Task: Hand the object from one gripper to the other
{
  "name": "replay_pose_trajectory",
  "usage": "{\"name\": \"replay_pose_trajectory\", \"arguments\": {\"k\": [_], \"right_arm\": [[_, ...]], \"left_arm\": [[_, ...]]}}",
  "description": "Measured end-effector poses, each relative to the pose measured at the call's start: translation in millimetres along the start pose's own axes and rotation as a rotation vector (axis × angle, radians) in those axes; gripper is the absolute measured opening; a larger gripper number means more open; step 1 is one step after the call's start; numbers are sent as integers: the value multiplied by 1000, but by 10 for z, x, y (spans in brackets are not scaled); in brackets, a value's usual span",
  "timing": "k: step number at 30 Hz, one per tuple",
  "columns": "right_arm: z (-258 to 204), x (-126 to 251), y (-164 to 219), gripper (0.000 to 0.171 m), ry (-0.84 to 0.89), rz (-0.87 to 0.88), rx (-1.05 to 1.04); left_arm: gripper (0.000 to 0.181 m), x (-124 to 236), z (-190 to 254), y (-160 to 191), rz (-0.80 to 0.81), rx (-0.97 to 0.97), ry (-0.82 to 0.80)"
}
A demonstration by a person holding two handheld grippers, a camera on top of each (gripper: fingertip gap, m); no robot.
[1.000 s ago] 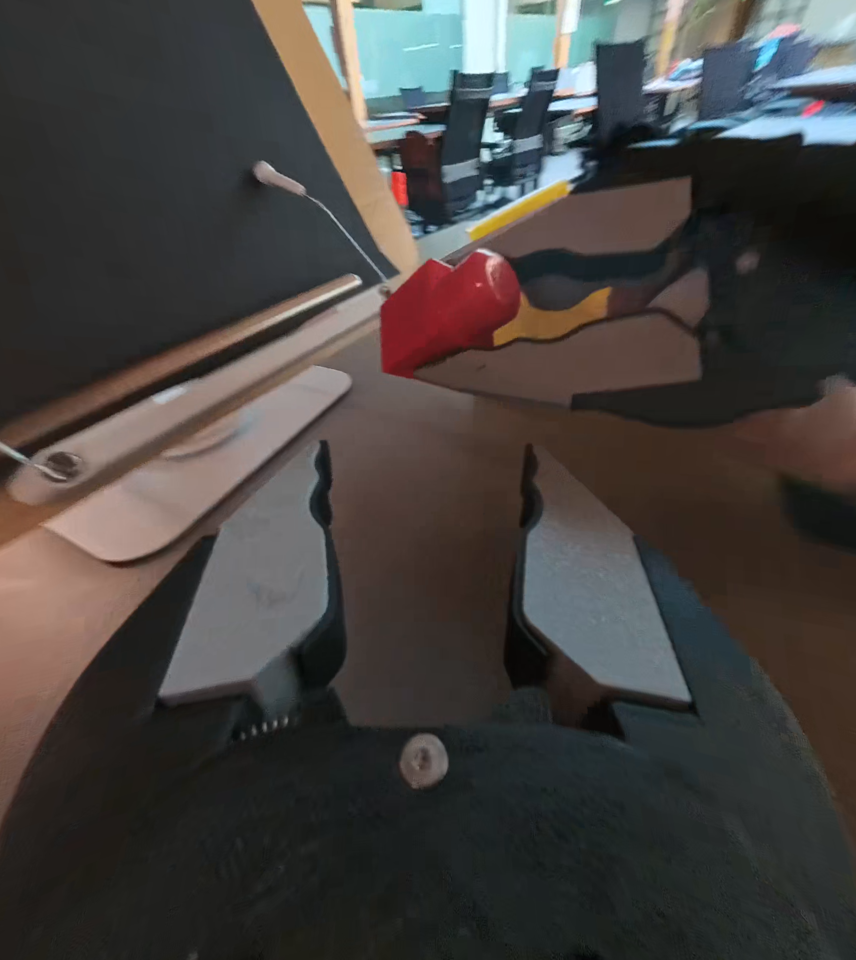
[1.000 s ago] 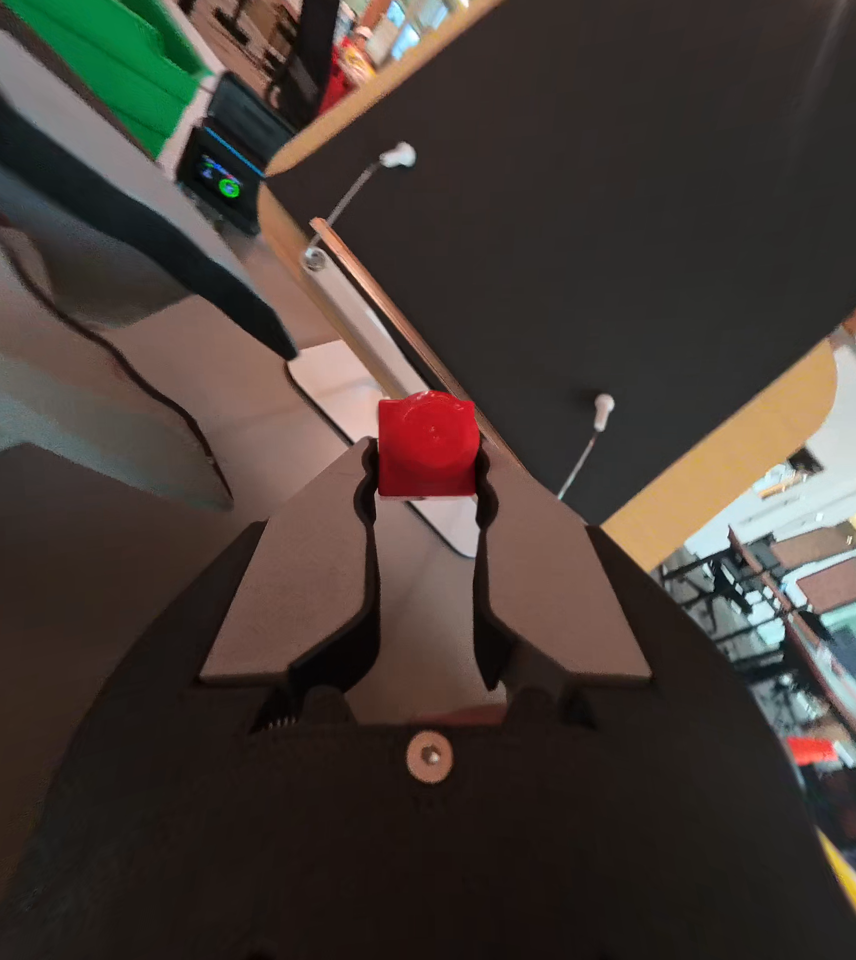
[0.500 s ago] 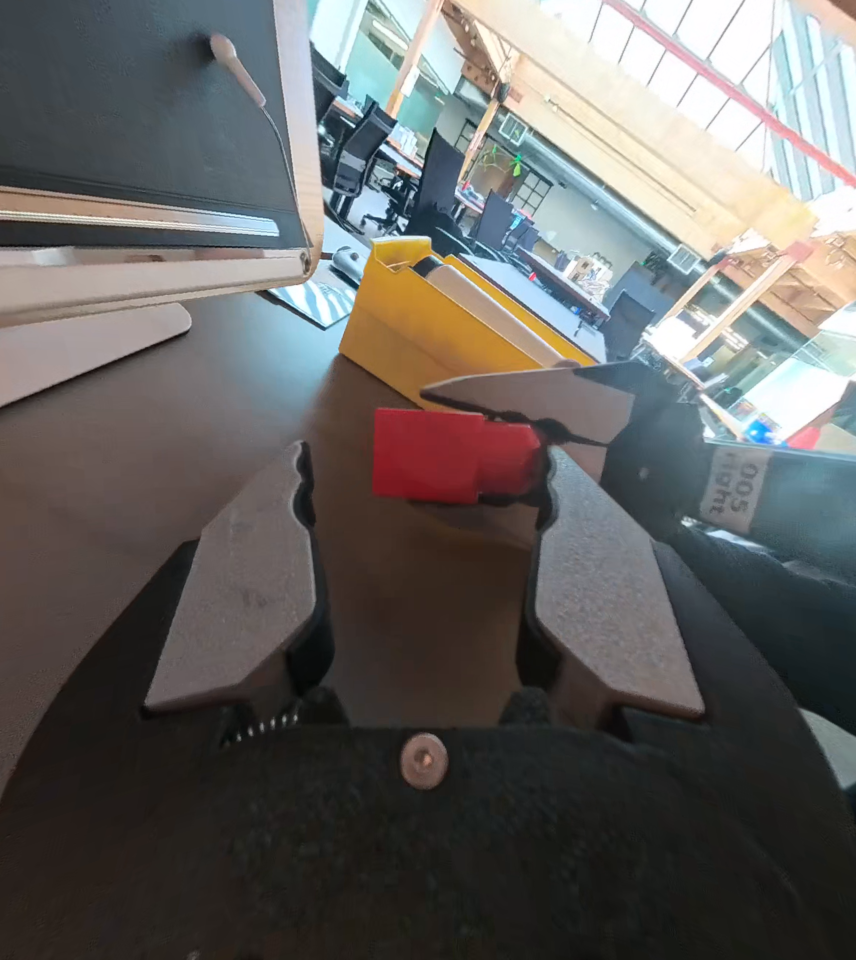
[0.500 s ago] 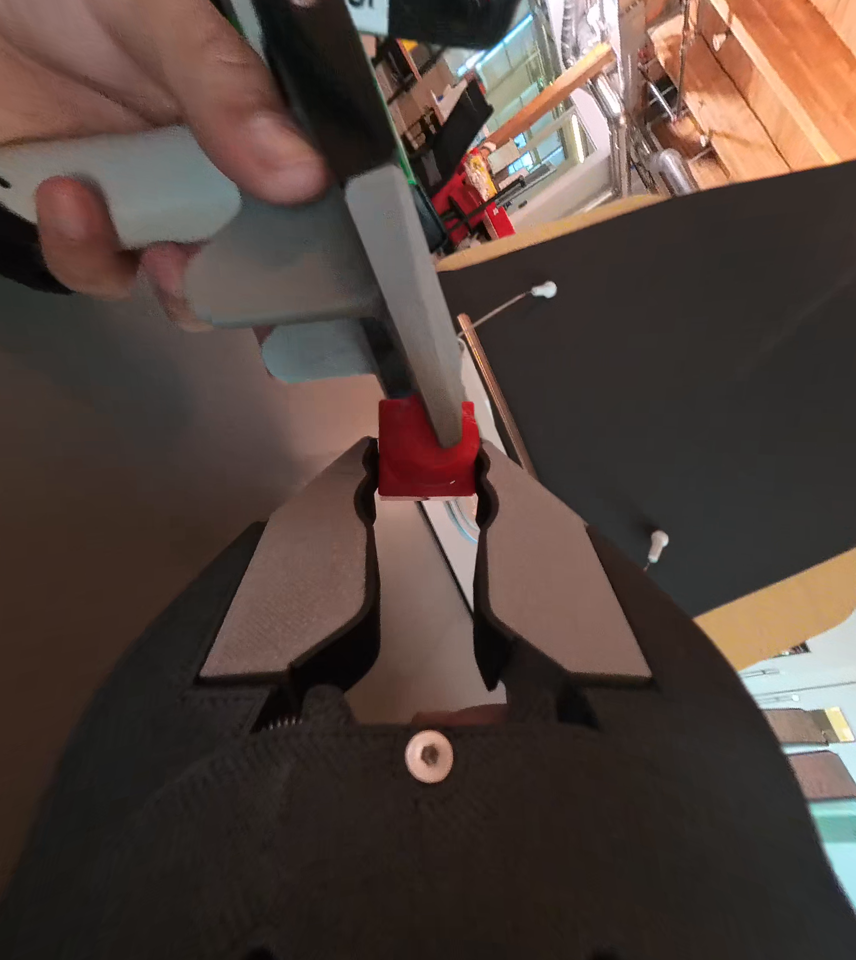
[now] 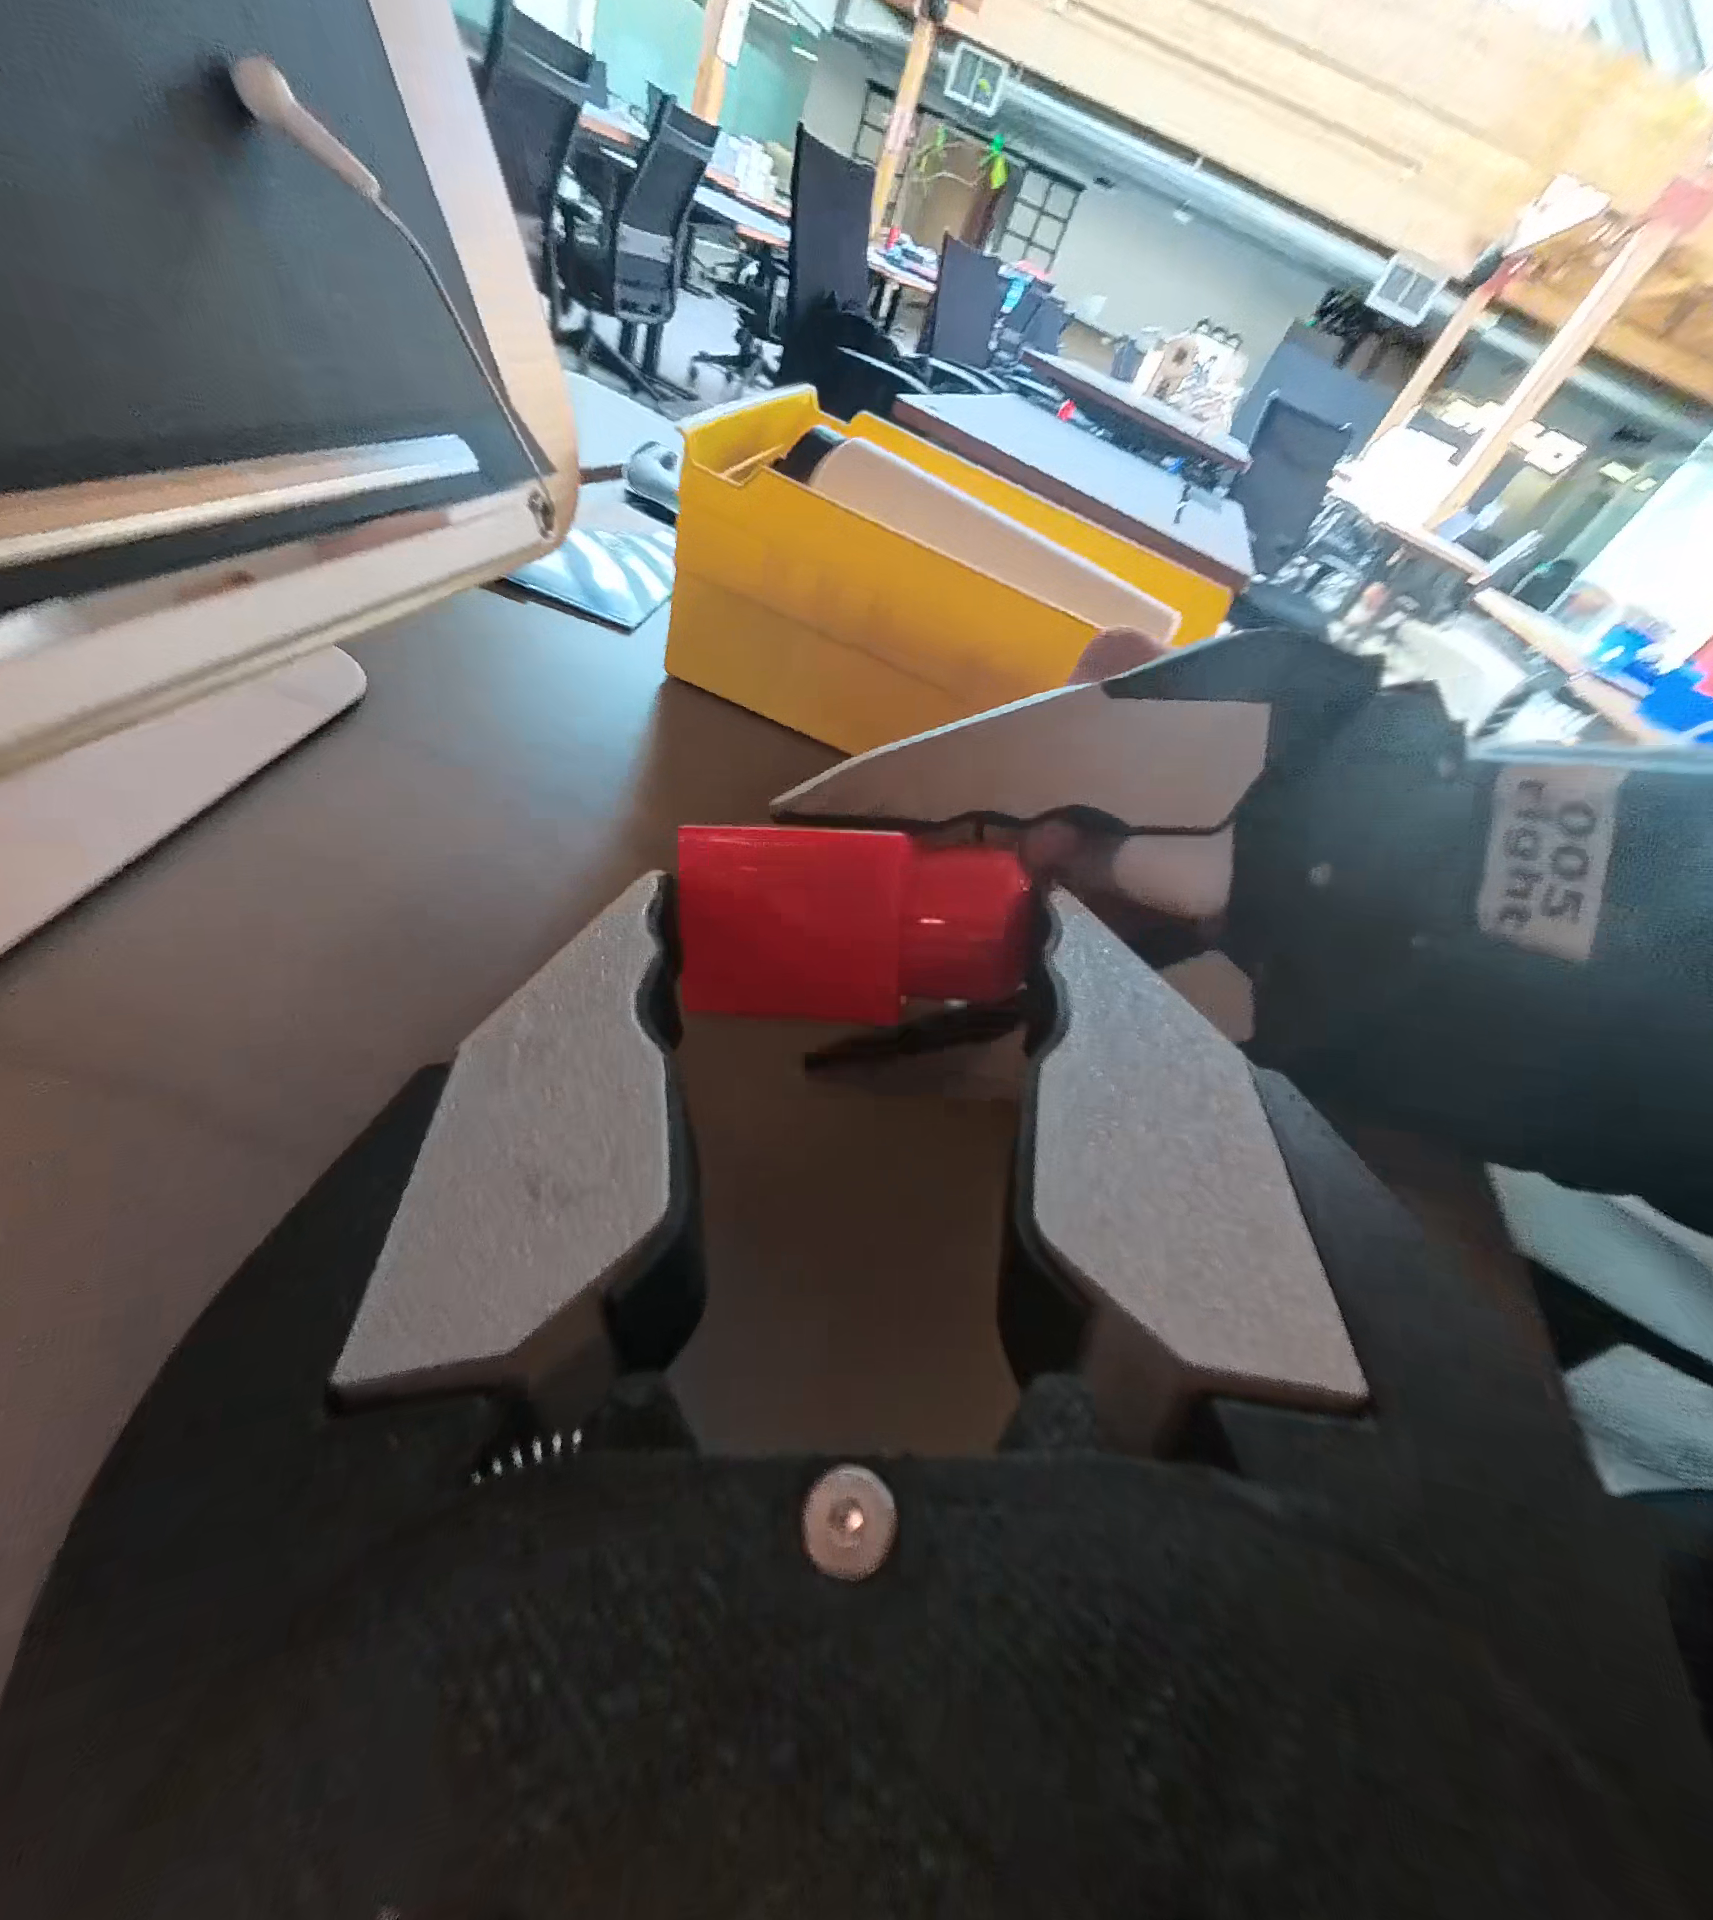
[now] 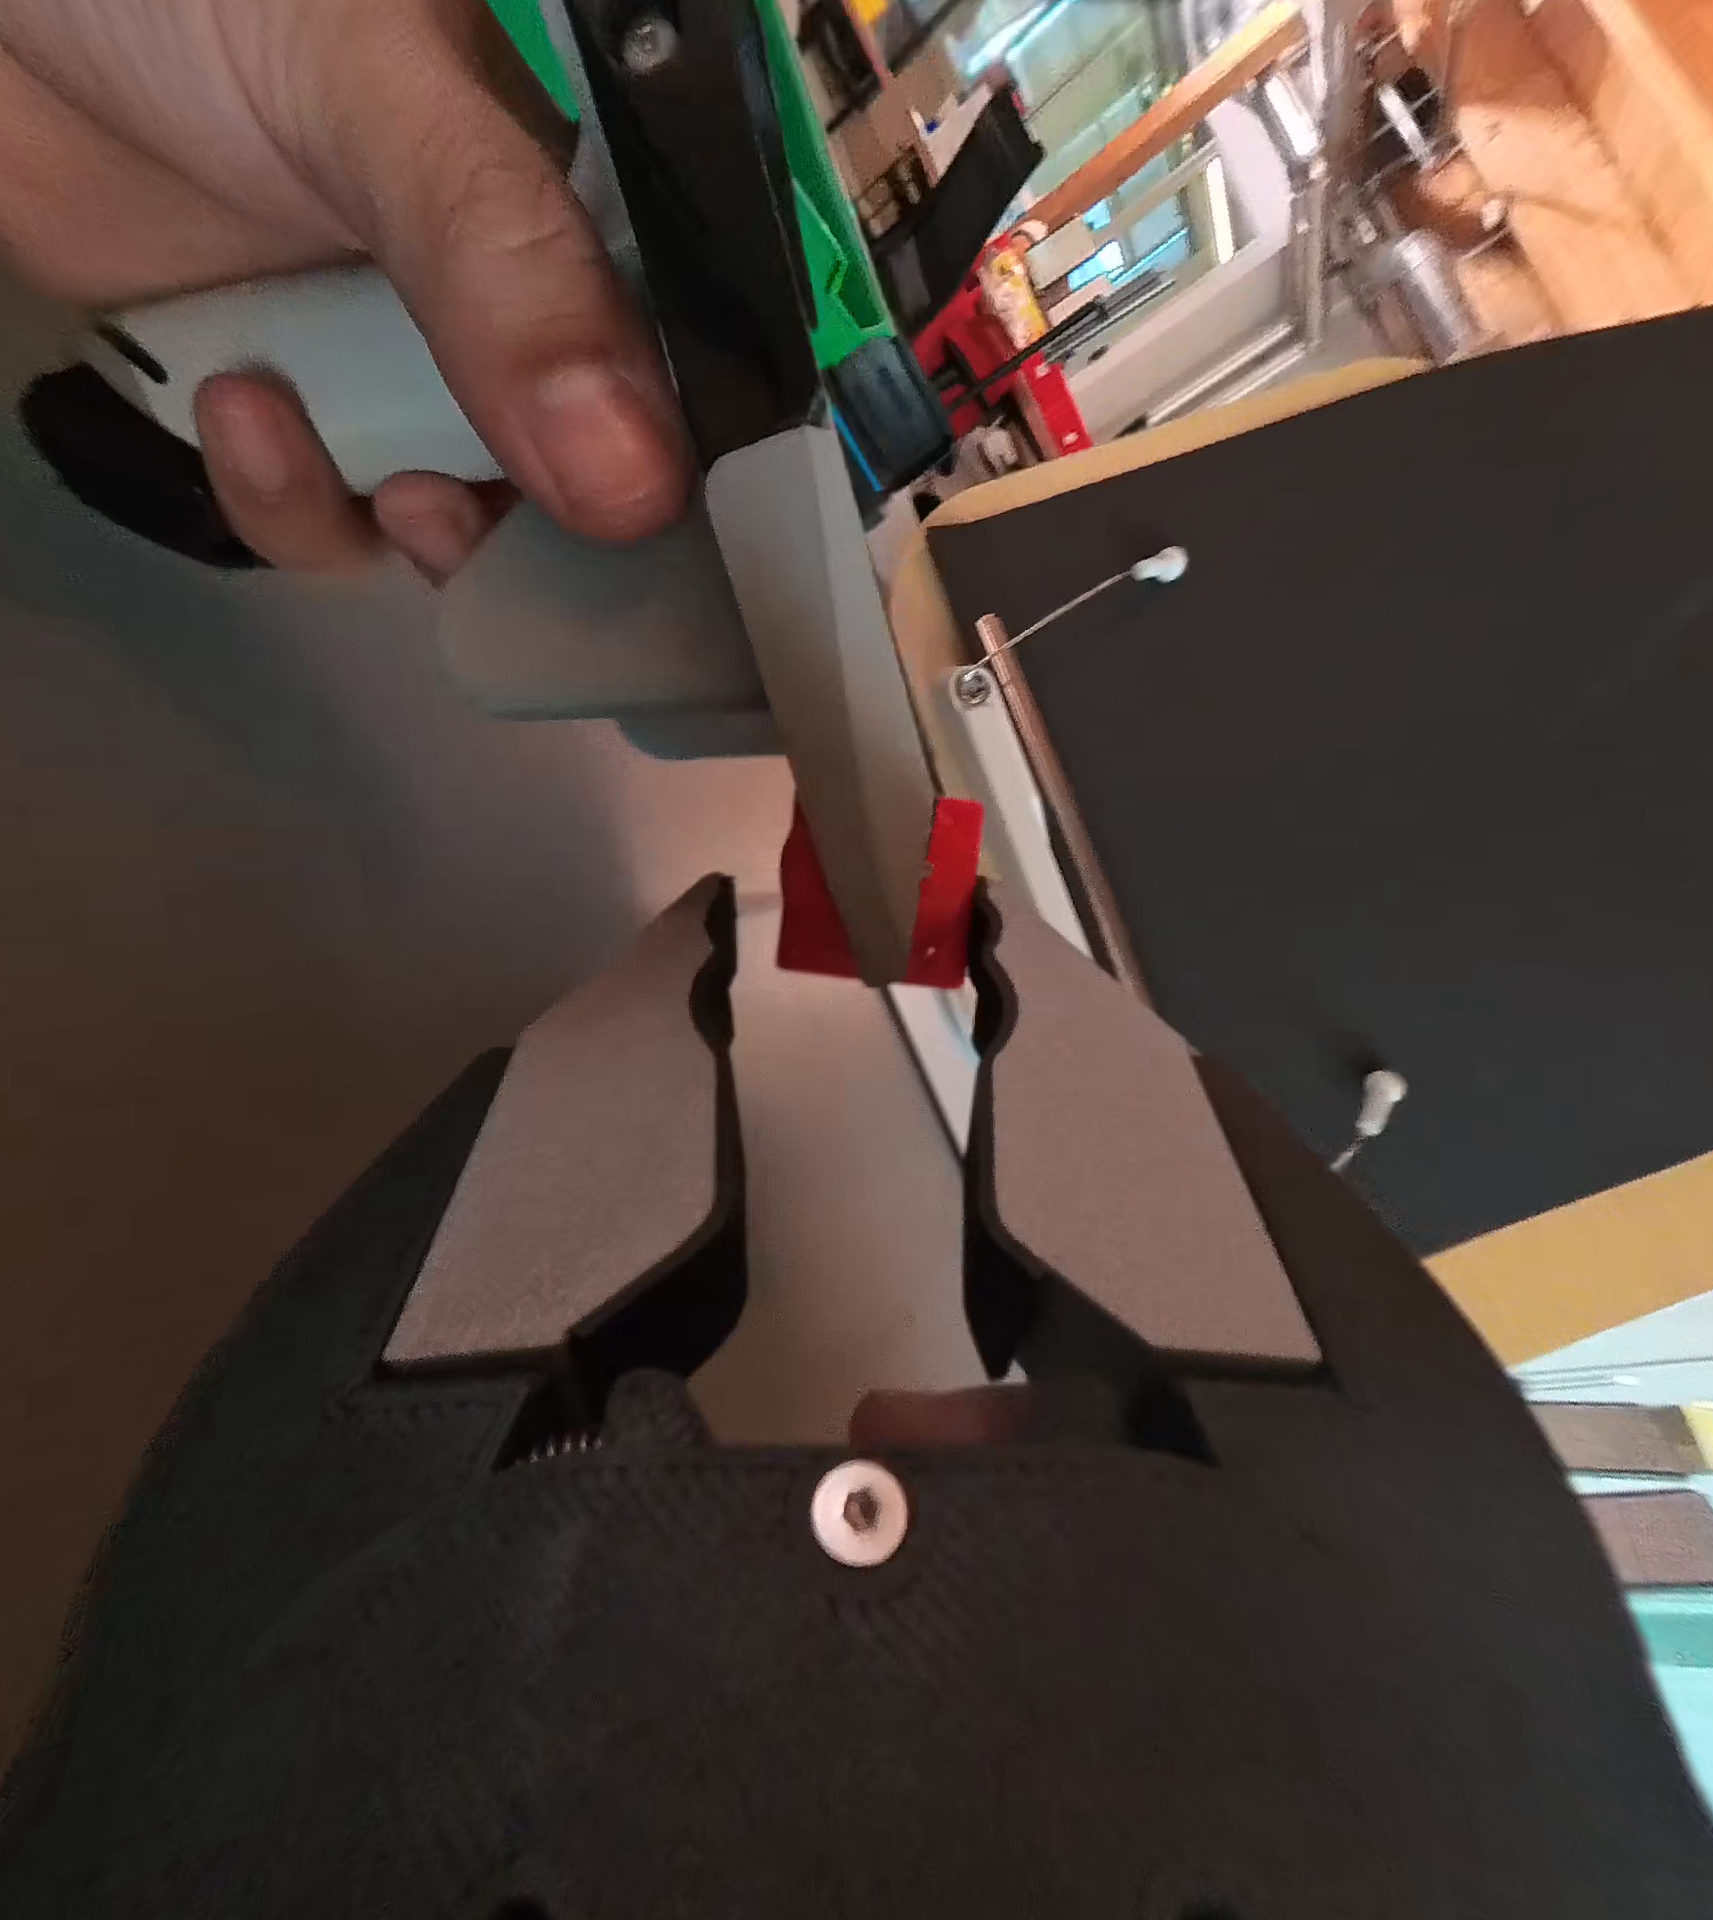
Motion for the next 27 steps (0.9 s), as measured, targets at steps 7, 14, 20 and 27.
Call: {"name": "replay_pose_trajectory", "arguments": {"k": [7,14,20,27], "right_arm": [[100,52,148,52,-247,-4,-413],[178,134,18,69,-625,123,-976],[260,230,-108,77,-787,256,-1177],[122,68,-58,35,-670,117,-1169]], "left_arm": [[64,291,-135,-321,147,-262,-219],[65,281,82,-218,-15,-1003,-439],[65,115,264,-95,-114,-1358,-519],[65,-24,318,60,-190,-1521,-522]]}}
Point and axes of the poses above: each gripper's, where its closed fingertips meet, x back along the fingers, y out of its underside, z = x × y across the jaws, the point moved 4 cm from there along x, back along the fingers, and after that the axes turned 11 degrees about -x, right-handed, at the moved point
